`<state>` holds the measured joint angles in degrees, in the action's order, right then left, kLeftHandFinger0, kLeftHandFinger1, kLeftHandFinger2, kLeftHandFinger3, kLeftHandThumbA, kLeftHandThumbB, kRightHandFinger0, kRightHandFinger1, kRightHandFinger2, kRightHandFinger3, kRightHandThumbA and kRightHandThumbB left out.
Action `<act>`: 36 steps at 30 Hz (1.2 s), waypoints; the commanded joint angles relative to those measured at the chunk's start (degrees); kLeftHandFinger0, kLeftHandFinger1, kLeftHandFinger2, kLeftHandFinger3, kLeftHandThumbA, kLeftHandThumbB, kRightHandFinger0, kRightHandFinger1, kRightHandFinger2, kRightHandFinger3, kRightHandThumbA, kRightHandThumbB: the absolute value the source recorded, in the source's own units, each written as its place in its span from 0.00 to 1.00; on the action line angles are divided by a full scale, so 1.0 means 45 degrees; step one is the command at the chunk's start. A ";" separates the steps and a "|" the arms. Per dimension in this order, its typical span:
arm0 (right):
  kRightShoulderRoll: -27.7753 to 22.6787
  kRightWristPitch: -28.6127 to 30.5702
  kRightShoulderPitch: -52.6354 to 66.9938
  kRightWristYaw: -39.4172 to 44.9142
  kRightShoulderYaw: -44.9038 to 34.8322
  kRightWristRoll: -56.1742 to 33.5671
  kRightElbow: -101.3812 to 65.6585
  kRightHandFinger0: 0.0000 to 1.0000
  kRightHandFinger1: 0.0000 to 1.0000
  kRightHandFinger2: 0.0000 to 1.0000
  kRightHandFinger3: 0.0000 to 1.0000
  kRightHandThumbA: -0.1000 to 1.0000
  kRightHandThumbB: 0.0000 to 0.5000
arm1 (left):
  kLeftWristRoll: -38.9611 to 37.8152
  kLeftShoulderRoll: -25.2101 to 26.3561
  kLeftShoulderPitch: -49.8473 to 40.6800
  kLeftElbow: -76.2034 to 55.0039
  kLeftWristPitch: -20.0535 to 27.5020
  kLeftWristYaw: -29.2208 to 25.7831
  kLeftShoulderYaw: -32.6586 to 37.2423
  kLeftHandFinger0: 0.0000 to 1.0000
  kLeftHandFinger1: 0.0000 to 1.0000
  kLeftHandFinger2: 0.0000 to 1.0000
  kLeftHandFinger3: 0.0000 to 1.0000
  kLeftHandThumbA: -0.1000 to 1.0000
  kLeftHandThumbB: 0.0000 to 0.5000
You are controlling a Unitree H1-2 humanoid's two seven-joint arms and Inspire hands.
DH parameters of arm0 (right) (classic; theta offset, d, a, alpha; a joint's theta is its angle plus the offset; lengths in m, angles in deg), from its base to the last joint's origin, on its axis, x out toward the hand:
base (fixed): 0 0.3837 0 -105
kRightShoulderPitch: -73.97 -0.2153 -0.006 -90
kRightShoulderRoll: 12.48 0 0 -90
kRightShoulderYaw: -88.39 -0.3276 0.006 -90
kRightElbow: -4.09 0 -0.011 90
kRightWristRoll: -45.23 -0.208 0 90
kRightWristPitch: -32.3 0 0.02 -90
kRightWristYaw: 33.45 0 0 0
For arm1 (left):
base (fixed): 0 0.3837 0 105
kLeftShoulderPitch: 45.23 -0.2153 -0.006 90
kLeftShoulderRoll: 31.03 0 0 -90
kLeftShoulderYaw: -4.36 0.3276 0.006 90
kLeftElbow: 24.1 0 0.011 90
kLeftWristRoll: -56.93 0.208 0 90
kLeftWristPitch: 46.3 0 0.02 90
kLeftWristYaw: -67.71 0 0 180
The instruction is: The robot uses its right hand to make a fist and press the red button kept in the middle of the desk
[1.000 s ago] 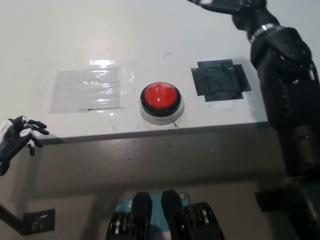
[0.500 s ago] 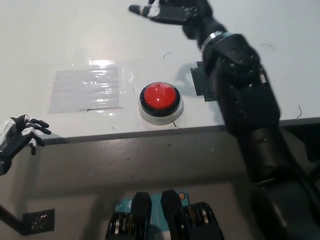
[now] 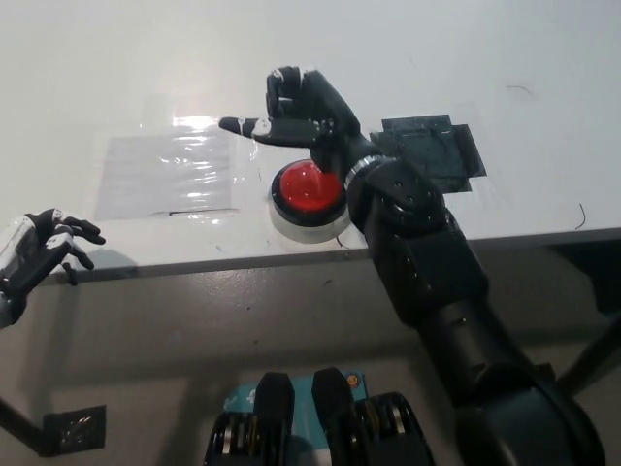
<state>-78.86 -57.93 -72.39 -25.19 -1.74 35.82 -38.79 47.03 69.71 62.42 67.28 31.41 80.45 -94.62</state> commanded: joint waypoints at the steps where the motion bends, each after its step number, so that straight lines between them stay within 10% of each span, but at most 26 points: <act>1: -0.0011 0.1008 -0.0218 0.0365 -0.0032 -0.0030 -0.0028 0.00 0.00 0.13 0.13 1.00 1.00 | -0.0065 0.0235 0.0394 -0.0281 0.0051 0.0099 -0.0093 0.25 0.34 0.46 0.59 0.59 0.00; 15: -0.0164 0.0764 0.0831 0.0255 0.0039 0.0155 -0.0262 0.00 0.00 0.27 0.29 1.00 0.96 | -0.0096 0.0328 0.0644 -0.0476 -0.0351 0.0095 -0.0189 0.24 0.34 0.46 0.59 0.58 0.00; 36: 0.0061 0.0293 0.2067 0.0308 -0.0129 -0.0023 0.0550 0.00 0.00 0.15 0.14 1.00 1.00 | -0.0002 0.0430 0.0870 -0.0235 -0.0235 0.0184 -0.0218 0.26 0.35 0.45 0.59 0.56 0.00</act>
<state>-79.18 -54.71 -64.86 -24.19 -2.14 36.03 -37.71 47.10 69.76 64.22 67.01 29.48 80.82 -94.94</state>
